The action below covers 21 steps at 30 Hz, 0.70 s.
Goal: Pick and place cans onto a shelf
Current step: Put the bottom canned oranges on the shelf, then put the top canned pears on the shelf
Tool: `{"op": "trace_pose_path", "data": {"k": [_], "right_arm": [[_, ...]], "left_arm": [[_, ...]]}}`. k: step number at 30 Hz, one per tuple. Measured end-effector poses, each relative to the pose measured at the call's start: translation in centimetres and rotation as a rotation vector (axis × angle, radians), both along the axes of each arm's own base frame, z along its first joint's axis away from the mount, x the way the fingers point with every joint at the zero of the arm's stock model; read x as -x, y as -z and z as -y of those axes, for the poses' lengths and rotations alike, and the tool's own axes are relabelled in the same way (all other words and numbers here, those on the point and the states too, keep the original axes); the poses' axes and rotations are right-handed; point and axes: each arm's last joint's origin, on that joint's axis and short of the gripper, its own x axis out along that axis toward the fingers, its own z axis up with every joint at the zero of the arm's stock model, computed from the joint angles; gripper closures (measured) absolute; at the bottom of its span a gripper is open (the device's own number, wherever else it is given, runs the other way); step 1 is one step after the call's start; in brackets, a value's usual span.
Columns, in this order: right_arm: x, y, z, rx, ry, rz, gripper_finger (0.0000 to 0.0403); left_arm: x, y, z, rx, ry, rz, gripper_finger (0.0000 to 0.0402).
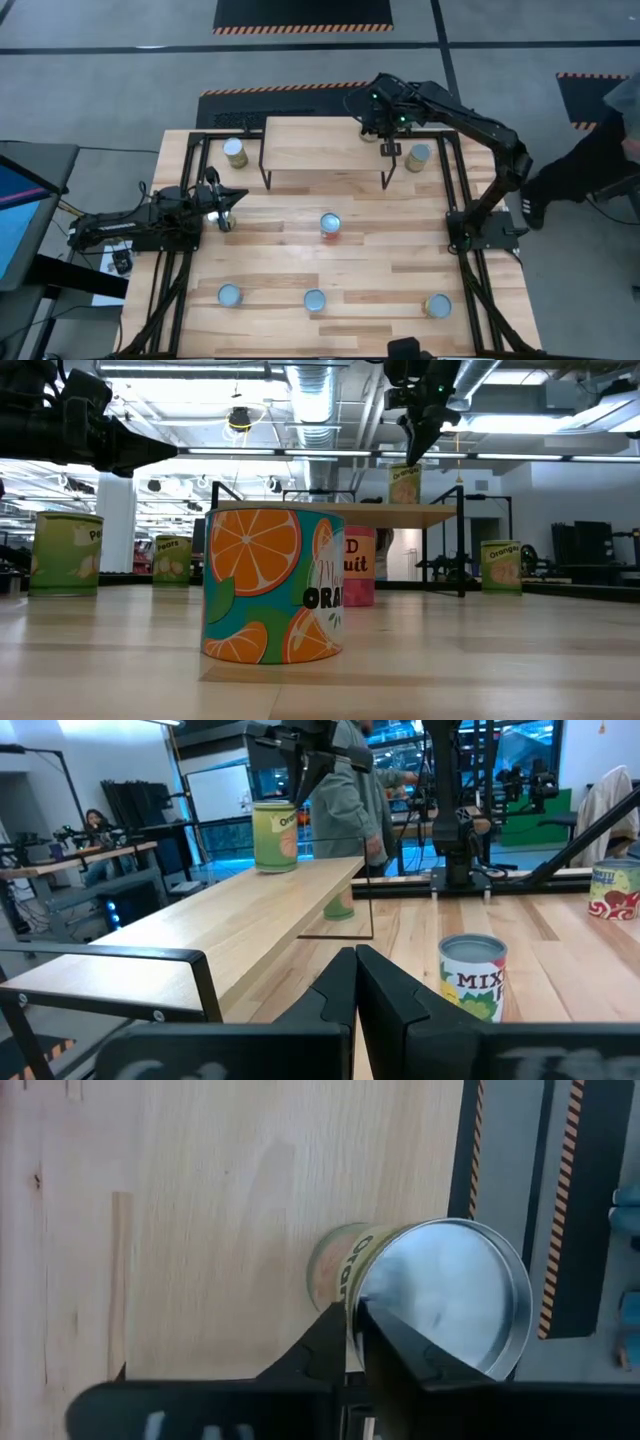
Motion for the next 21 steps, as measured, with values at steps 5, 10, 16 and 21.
{"op": "trace_pose_path", "data": {"k": [5, 10, 16, 21], "right_arm": [[-0.1, -0.1, 0.1, 0.016, 0.004, 0.01, 0.0325], [-0.3, -0.3, 0.3, 0.081, 0.024, 0.01, 0.0325], [-1.0, -1.7, -0.8, 0.14, -0.021, 0.029, 0.0327], [-1.4, -3.6, -3.1, 0.149, -0.018, 0.071, 0.0345]], "left_arm": [[0.0, 0.0, 0.0, 0.0, 0.0, 0.0, 0.0401], [0.0, 0.0, 0.0, 0.0, 0.0, 0.0, 0.0401], [0.0, 0.0, 0.0, 0.0, 0.0, 0.0, 0.0401], [0.0, 0.0, 0.0, 0.001, 0.0, 0.0, 0.0401]]}}
